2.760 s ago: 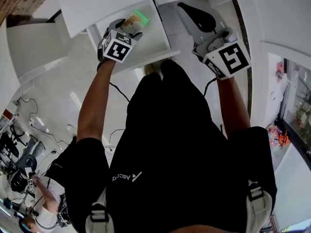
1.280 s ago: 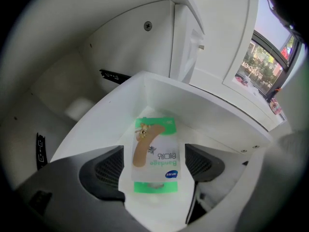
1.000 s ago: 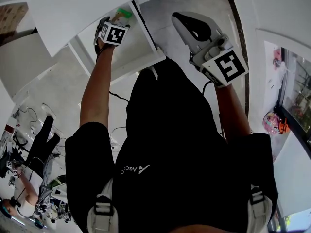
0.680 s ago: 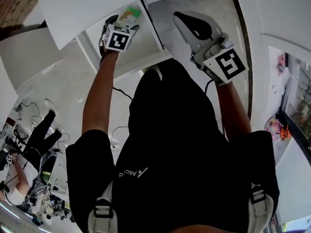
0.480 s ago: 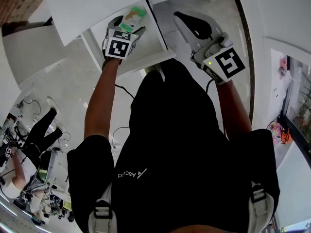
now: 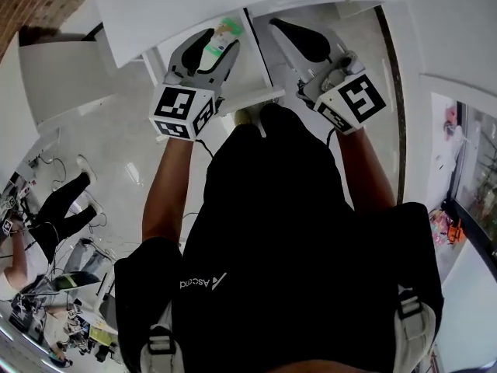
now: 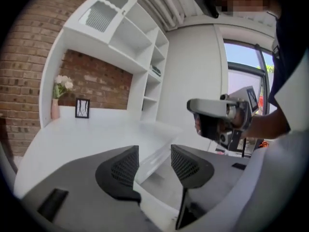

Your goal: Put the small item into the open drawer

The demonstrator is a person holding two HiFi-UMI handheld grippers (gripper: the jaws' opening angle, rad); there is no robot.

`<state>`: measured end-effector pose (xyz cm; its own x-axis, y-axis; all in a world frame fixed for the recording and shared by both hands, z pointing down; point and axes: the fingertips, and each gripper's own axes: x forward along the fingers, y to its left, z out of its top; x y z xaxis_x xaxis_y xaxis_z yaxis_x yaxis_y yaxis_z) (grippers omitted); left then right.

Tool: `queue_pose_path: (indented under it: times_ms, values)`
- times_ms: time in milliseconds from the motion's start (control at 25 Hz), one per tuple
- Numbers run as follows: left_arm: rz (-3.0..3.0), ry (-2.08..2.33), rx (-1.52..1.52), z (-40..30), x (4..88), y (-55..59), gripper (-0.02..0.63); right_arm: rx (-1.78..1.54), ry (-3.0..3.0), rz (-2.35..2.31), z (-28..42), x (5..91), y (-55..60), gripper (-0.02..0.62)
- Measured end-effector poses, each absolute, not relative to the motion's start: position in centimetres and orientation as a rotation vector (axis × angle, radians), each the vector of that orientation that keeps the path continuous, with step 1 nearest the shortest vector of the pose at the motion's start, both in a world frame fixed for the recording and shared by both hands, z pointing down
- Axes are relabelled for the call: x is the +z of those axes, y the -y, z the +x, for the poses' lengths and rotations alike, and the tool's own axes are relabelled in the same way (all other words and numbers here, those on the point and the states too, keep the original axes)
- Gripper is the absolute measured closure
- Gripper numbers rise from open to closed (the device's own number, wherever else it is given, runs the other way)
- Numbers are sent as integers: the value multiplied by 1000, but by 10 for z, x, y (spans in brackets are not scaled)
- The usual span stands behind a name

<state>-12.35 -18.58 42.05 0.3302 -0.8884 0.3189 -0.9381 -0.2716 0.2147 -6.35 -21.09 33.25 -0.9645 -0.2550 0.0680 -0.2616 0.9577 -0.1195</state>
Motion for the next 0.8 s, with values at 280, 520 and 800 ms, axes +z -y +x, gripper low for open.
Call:
queue_pose_path:
  times_ms: [280,520,800]
  values:
    - [2329,1823,-35,-134,315,167,486,183,3152,327,-72,293,194,595]
    - [2439,1904,-166,-128,250,149,566,120,3249,205,-76,258,172,595]
    - [2545,1971,-128,-118,214,137,606,3,3295,117,-86,235,153,595]
